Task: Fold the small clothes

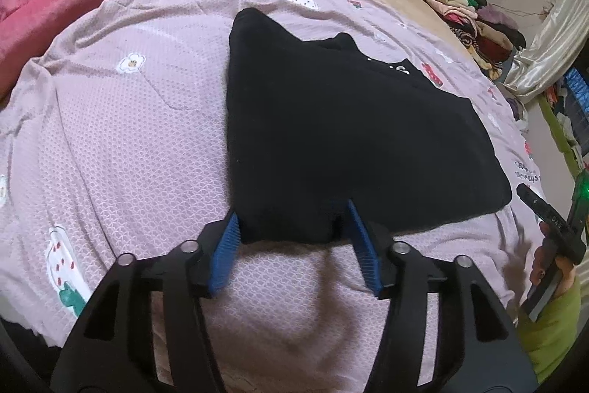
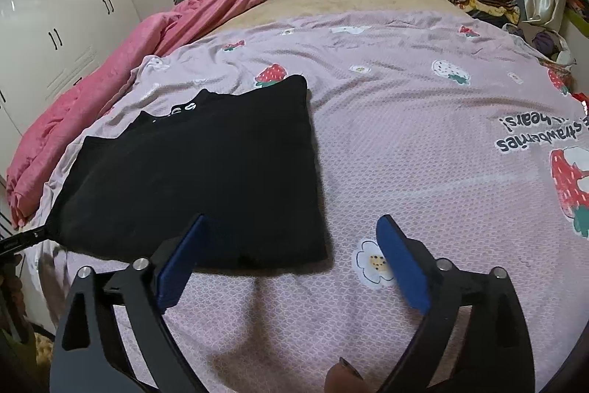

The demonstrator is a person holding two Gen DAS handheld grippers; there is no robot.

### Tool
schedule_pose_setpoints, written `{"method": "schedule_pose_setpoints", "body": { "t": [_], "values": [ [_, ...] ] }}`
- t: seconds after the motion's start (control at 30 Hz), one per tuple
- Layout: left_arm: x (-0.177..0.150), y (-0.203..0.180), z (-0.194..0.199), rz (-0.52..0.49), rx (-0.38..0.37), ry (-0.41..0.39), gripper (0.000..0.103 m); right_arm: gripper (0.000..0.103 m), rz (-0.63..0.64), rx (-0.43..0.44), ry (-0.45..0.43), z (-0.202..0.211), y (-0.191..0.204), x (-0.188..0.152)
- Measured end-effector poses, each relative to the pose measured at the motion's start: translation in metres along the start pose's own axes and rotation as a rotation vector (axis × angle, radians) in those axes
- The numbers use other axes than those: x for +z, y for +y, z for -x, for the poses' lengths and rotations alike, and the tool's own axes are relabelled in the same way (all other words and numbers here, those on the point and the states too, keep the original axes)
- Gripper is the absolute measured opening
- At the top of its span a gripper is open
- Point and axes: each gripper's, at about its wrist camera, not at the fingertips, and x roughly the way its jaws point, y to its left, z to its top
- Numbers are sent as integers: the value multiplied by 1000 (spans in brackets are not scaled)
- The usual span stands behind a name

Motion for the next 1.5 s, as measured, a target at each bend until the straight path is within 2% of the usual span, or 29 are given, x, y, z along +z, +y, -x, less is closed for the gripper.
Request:
{"method": "schedule_pose_setpoints", "body": {
  "t": [0.13,0.37,0.43,0.5,0.97,1.5],
  "values": [
    [0,-6,5,-11,3,-12,65,97,4,-15,-7,4,-1,0],
    [1,-14,13,-25,6,-30,76,98,8,-31,-22,12,-2,-4],
    [1,-17,16,-33,2,-36,87,98,10,-31,-28,14,-2,-4],
    [0,-20,19,-44,12,-45,92,98,12,-30,-34,18,-2,-5],
    [-1,-26,36,-81,45,-83,93,98,70,8,-77,40,26,-3],
    [-9,-2,66,-61,107,-160,93,98,209,161,-41,32,117,-16]
  ]
}}
